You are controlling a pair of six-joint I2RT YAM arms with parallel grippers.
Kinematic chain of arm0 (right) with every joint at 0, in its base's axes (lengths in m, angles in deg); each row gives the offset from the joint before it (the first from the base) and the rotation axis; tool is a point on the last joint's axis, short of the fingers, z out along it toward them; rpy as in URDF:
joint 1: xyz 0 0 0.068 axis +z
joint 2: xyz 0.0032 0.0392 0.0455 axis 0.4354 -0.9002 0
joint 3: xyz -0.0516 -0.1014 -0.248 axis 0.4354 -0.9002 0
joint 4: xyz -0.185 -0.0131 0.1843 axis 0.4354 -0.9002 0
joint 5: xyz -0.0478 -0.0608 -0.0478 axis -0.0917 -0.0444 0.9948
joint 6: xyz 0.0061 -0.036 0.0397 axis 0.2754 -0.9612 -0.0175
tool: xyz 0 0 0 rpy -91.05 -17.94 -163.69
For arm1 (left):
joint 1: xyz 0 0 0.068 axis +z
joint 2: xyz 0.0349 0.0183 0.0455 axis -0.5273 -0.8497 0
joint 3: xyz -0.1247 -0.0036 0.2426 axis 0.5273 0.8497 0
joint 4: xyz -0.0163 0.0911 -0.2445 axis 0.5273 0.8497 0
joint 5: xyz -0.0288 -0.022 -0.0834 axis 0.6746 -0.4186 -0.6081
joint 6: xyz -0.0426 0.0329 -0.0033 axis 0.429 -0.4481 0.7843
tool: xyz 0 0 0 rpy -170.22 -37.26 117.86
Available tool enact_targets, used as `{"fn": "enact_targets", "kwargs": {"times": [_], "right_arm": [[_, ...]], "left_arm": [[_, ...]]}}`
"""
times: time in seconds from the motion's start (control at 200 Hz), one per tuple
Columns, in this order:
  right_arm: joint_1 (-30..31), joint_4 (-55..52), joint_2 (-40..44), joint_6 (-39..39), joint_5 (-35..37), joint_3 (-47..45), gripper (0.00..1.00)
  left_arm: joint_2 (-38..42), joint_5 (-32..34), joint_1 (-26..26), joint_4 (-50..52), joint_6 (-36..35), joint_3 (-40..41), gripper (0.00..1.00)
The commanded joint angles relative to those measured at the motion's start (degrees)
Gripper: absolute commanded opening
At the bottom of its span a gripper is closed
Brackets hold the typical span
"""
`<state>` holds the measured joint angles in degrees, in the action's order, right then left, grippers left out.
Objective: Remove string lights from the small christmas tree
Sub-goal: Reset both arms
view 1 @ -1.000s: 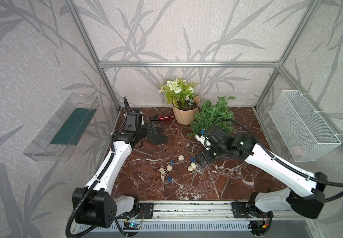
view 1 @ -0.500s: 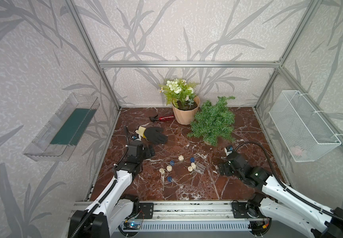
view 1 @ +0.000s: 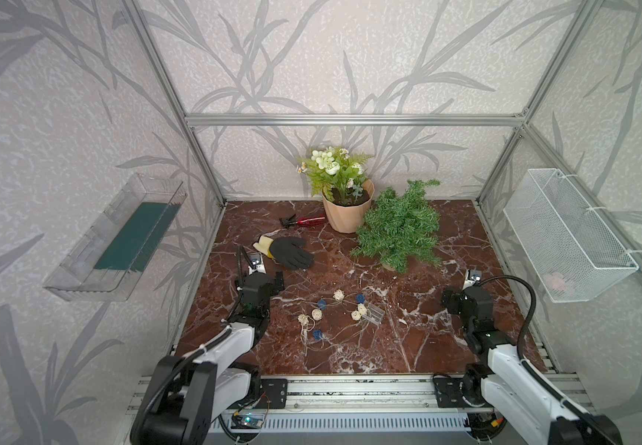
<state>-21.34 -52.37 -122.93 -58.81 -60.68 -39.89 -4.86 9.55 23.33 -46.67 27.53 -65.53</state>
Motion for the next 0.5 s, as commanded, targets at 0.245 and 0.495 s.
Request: {"fn": "enact_targets", "kwargs": {"times": [0.245,0.495], "right_arm": [[1.73,55.29,-39.81,-11.65,-14.17,6.40,1.00],[3.35,36.24,-34.35,-14.34,-16.73,11.81,1.00]], "left_arm": [[-16.04,-9.58,6.91,-26.01,-3.81,-0.62,0.99],[-18.79,-3.88,6.09,-22.01,-3.78,-5.17,0.99]]}}
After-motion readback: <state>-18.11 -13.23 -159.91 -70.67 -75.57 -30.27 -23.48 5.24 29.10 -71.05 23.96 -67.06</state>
